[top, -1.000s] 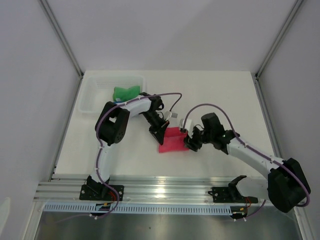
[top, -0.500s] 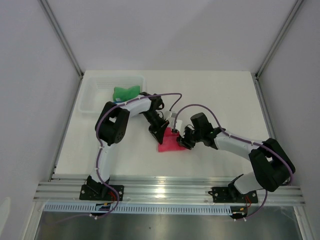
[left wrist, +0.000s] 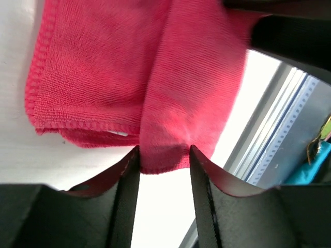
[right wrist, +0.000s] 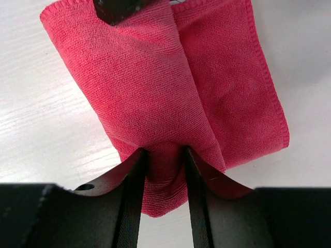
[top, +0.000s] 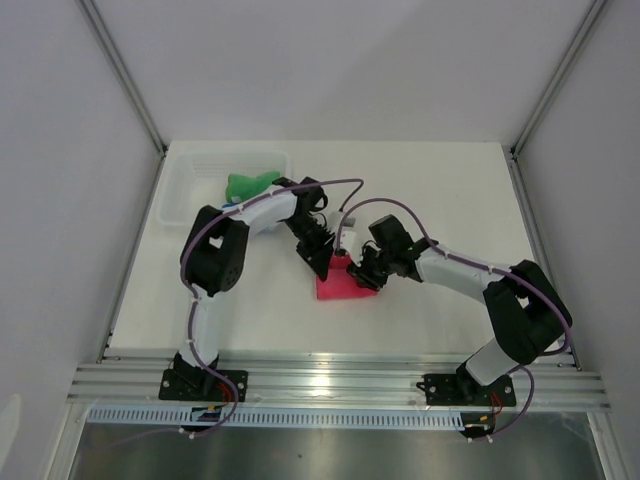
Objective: Roll the towels
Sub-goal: Roll the towel
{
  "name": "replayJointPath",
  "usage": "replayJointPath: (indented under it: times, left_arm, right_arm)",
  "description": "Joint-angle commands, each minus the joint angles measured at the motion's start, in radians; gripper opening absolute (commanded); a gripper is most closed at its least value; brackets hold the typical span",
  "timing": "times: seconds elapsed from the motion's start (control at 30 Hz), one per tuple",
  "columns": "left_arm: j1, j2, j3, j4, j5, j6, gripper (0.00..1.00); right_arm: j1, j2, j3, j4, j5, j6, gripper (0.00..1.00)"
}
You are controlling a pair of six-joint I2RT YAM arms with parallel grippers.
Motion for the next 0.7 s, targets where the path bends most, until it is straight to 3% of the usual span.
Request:
replayJointPath:
  times: [0.0,0.17,0.27,0.37,0.5,0.53,0.57,0.67]
  left_arm:
    - [0.018,-0.128,0.005,0.024,0.082,0.062,0.46]
    - [0.067,-0.255,-0.038,0.053,0.137,0.142,0.47]
    - [0.118,-0.401,-0.142,0.174,0.176,0.141,0.44]
    - [0.107,-0.501,-0.219,0.187,0.150,0.247,0.43]
    - [0.067,-0.600,-0.266,0.130,0.023,0.379,0.45]
    - [0.019,-0.631,-0.303,0.153,-0.066,0.422,0.46]
    - [-0.014,-0.662,-0.328,0.190,-0.115,0.499,0.46]
    - [-0.159,-0.780,-0.585,0.511,-0.313,0.608,0.52]
  right_arm:
    - [-0.004,0.000,0.016,-0.102,0.062,0.001,0.39]
    - [-0.014,0.027,0.042,-0.107,0.033,0.066,0.39]
    - [-0.014,0.038,0.051,-0.118,0.043,0.115,0.39]
    - [-0.013,0.046,0.059,-0.119,0.040,0.173,0.39]
    - [-0.016,0.041,0.043,-0.091,0.037,0.240,0.39]
    - [-0.016,0.040,0.042,-0.081,0.036,0.248,0.39]
    - [-0.016,0.041,0.042,-0.079,0.031,0.260,0.39]
    - [-0.016,0.049,0.045,-0.075,0.022,0.263,0.39]
